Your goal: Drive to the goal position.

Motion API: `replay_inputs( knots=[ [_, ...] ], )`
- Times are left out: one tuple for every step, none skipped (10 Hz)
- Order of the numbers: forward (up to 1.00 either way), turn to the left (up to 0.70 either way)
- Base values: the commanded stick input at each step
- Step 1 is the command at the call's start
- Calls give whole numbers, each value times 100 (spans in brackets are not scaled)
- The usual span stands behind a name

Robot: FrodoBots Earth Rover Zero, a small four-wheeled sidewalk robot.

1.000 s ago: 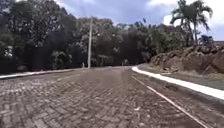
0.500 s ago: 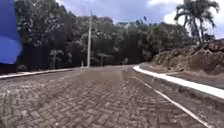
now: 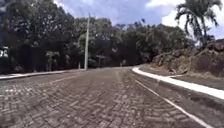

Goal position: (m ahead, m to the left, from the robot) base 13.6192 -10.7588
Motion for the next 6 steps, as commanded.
replay_inputs(
  knots=[
    [100,0],
    [100,0],
    [100,0],
    [100,0],
    [100,0],
    [100,0]
  ],
)
